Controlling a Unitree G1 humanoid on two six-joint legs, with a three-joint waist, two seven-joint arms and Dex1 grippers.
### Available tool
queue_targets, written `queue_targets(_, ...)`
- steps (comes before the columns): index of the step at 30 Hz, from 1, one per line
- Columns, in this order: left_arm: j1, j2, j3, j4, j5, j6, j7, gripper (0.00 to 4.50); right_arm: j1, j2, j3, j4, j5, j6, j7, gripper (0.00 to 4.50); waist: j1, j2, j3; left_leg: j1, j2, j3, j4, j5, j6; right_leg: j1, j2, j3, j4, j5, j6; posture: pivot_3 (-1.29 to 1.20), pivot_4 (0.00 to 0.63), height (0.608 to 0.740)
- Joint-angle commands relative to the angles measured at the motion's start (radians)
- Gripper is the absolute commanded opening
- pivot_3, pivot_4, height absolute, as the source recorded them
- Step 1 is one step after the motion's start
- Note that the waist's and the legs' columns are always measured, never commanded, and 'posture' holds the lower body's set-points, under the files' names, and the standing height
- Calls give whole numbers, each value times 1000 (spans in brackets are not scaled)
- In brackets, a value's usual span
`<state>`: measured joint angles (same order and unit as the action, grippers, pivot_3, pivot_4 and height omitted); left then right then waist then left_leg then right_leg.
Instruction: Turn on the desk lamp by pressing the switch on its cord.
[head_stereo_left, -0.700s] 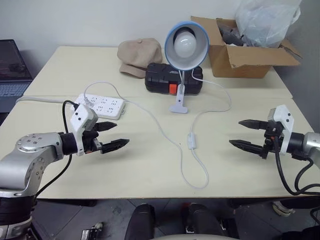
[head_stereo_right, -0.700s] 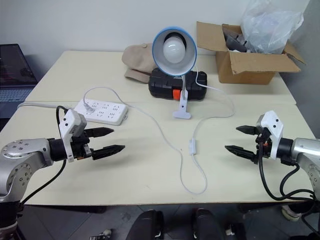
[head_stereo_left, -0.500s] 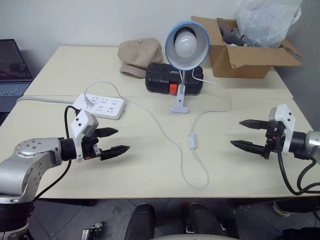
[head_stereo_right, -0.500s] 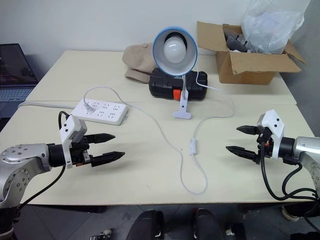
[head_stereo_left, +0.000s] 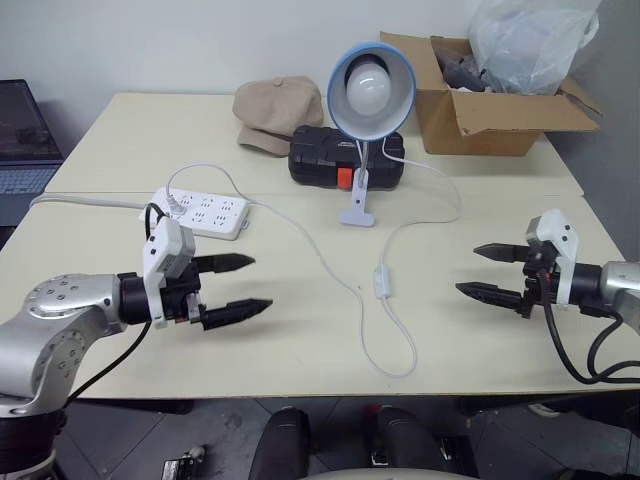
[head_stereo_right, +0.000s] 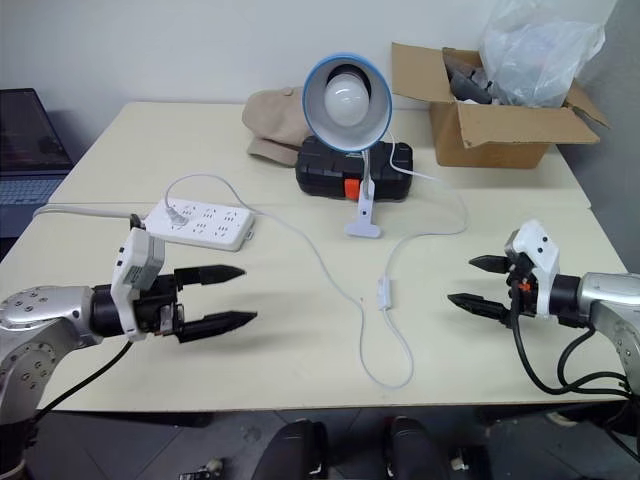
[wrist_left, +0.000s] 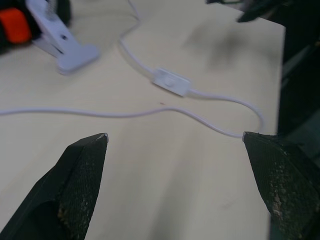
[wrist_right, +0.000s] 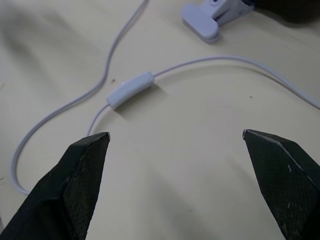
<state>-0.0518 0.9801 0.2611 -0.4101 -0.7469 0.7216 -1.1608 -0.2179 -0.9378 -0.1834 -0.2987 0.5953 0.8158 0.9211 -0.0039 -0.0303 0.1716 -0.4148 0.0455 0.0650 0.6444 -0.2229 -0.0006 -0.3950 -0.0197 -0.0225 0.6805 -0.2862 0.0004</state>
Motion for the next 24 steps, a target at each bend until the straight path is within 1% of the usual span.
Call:
queue_targets(1,-6,7,-6,-47,-46,21,-19,4500,-58,13,-63,-8,79,121,-59,4474,2,0,0,0,0,0,0,0,0,0,0,0,0,0,0,0,150,740)
queue_targets(5,-40,-10,-41,-56,-59,23,-11,4500,-173,97,-72,5,157,339,-207,4474,2,0,0,0,0,0,0,0,0,0,0,0,0,0,0,0,150,740)
queue_targets(9,-74,-34,-92,-56,-46,12,-2,4500,-301,174,-58,68,192,555,-305,4474,2,0,0,0,0,0,0,0,0,0,0,0,0,1,-2,0,150,740)
queue_targets(10,-78,-39,-104,-55,-40,7,-5,4500,-327,196,-52,80,192,582,-325,4474,1,0,0,0,0,0,0,0,0,0,0,0,0,2,-4,0,150,740)
queue_targets(13,-86,-49,-140,-47,-14,-20,-15,4500,-391,268,-38,102,192,646,-371,4474,1,0,0,-1,0,0,0,0,0,-1,1,1,0,2,-4,0,150,740)
queue_targets(18,-104,-72,-192,-31,24,-59,-18,4500,-476,376,16,206,123,758,-468,4474,1,0,0,-2,0,1,0,0,0,-2,1,1,0,2,-4,0,150,740)
queue_targets(20,-103,-80,-206,-30,35,-71,-16,4500,-514,439,23,261,92,782,-507,4474,1,0,0,-2,0,1,0,0,0,-3,1,1,0,3,-5,0,150,740)
queue_targets(24,-80,-92,-219,-33,54,-97,-19,4500,-572,530,22,349,59,796,-542,4474,-1,0,0,-3,0,2,-1,0,0,-5,1,3,1,3,-5,0,150,740)
